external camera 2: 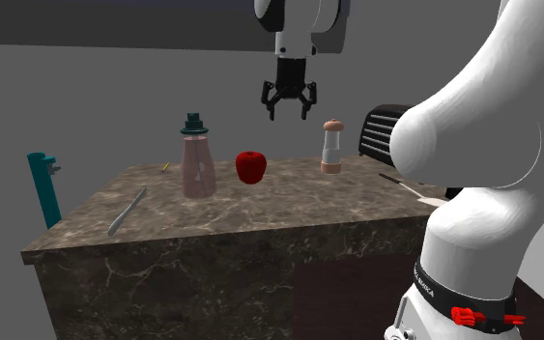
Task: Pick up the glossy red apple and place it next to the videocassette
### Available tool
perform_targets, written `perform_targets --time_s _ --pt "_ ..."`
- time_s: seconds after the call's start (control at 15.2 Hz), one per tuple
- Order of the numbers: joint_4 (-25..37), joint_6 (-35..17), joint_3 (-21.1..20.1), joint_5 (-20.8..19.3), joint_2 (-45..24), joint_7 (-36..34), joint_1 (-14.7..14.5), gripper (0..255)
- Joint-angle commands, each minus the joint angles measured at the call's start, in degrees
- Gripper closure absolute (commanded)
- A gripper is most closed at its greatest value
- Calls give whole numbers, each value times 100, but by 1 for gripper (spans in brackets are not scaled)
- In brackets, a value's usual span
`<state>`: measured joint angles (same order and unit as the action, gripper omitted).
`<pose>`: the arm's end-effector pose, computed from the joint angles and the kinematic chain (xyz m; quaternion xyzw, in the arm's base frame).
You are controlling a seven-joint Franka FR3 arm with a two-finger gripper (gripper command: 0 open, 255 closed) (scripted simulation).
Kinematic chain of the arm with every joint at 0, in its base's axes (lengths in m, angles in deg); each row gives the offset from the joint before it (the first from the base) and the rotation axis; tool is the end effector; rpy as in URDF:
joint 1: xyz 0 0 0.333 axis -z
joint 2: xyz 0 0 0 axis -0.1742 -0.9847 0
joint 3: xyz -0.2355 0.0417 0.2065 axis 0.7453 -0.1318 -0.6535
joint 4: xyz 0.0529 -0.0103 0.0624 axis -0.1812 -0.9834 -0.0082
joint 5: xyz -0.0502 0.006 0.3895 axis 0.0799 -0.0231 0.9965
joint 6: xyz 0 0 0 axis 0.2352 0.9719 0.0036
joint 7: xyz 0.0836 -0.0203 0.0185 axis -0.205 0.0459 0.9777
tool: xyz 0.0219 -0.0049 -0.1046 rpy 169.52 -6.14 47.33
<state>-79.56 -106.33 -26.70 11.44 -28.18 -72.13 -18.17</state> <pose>0.3729 0.2744 0.4800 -0.9850 -0.1530 -0.0788 0.0152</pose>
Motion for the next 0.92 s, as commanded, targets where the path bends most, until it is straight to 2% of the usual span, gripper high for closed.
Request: perform_targets --time_s 0.0,0.26,0.46,0.86 --pt "141 -224 -212 -99 -343 -164 -20 0" --pt "477 -621 -629 -469 -1083 -583 -48 0" --pt "788 -860 -902 -902 -1693 -976 -96 0" --pt "686 -1222 -932 -1173 -2016 -1169 -93 0"
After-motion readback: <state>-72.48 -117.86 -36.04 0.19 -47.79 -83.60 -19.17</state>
